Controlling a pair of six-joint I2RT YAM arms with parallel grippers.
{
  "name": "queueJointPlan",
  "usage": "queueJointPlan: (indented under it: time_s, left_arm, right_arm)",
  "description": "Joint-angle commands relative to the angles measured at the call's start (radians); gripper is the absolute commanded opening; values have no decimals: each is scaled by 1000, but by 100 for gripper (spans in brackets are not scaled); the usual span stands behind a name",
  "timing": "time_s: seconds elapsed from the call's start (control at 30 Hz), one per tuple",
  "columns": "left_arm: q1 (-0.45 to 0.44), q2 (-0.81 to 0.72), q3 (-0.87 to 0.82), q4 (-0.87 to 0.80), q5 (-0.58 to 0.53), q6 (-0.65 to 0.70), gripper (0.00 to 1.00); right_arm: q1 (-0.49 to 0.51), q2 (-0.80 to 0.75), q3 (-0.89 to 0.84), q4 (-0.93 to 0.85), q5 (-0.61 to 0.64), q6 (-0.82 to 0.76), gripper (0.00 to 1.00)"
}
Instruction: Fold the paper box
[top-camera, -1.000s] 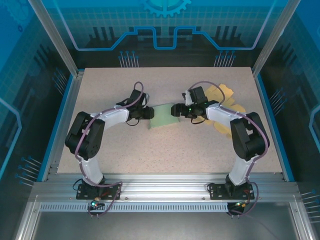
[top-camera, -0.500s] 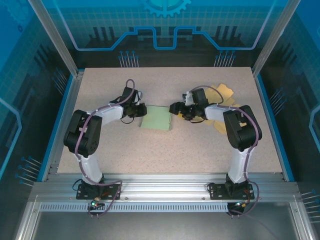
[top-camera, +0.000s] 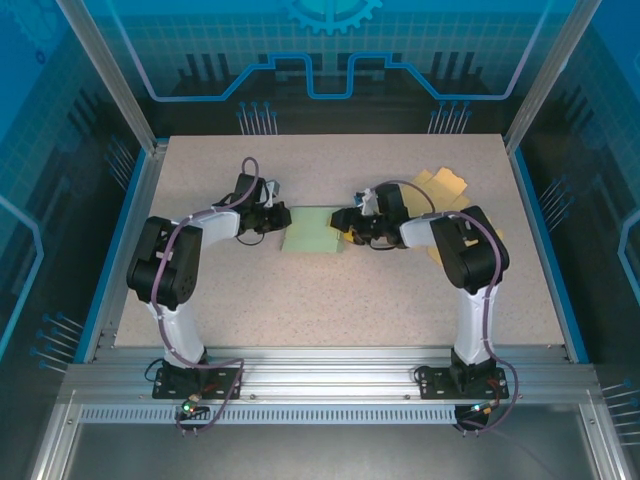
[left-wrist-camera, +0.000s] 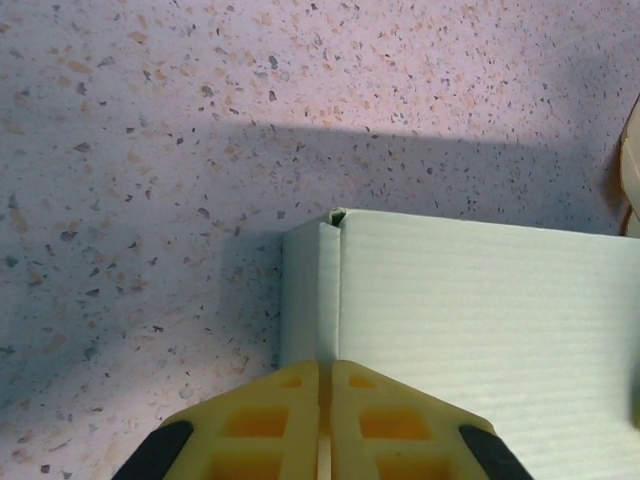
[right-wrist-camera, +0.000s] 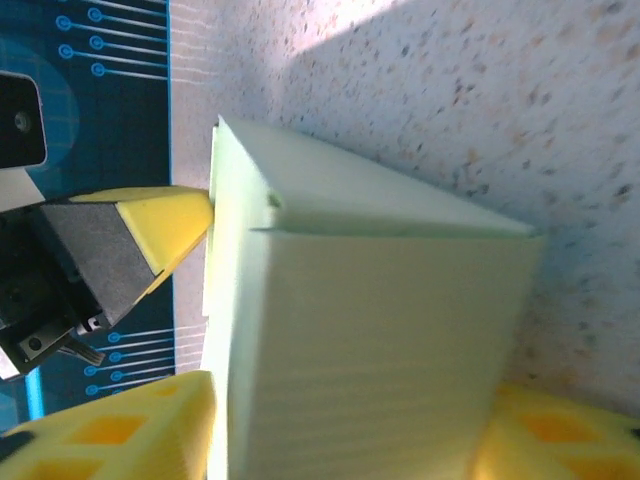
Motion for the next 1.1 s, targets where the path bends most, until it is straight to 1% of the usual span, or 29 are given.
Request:
queueJointPlan:
  time_s: [0.0,0.07,0.17,0.23,0.3,0.37,0.4,0.43,0.5,0.53,0.57,0.6,0.63,0.7,0.73,0.77,0.87,0.93,1.07]
  left_arm:
    - [5,19,-39,-55,24,-21,12]
    - [6,-12,-43,-51,26,-16,16]
    - [6,-81,-55,-35,29,7,26]
    - [6,-145,-75,-1,32,34,39]
    - [6,-216,-109,51,41,82,49]
    - [5,-301,-182,180,69,151,58]
    - [5,-345,-229,253,75,188,58]
    - [-2,-394,-292,360,85,240,59]
    - [-25,-480,-420,564,110,363,62]
    - [-50,-519,-491,667,115,447,67]
    - [-80,-553,-548,736,113,540,68]
    - [-111,-582,-586,763,98,627,68]
    - [-151,-609,-616,761,64,724,69]
    - [-232,-647,-632,683,-45,893,70]
    - [-271,-656,-627,619,-109,975,73]
    - [-306,-659,-624,579,-171,1027,75]
    - [-356,-653,-639,572,-288,1106,76]
    - [-369,-636,-633,565,-339,1139,80]
    - [-405,-564,-595,533,-429,1233,81]
  right_arm:
    - [23,5,20,61,-39,46,51]
    - [19,-8,12,63,-38,64,46]
    - [12,-37,-9,61,-38,99,42]
    - [3,-57,-21,51,-44,130,40]
    - [-7,-82,-32,31,-58,156,39]
    - [-21,-111,-40,-21,-70,177,39]
    - [-27,-125,-46,-37,-80,187,39]
    - [-35,-141,-54,-50,-92,201,39]
    - [-48,-169,-70,-66,-117,230,39]
    - [-54,-184,-74,-82,-129,240,39]
    - [-60,-198,-76,-108,-141,244,40]
    - [-64,-211,-75,-120,-152,244,40]
    - [-69,-223,-74,-174,-166,244,40]
    - [-75,-242,-71,-221,-193,249,41]
    - [-79,-249,-68,-243,-209,252,41]
    - [-81,-257,-65,-264,-224,252,41]
    - [-89,-275,-50,-346,-243,224,41]
    - [-90,-284,-40,-398,-245,202,41]
    - [-88,-296,-49,-408,-269,213,41]
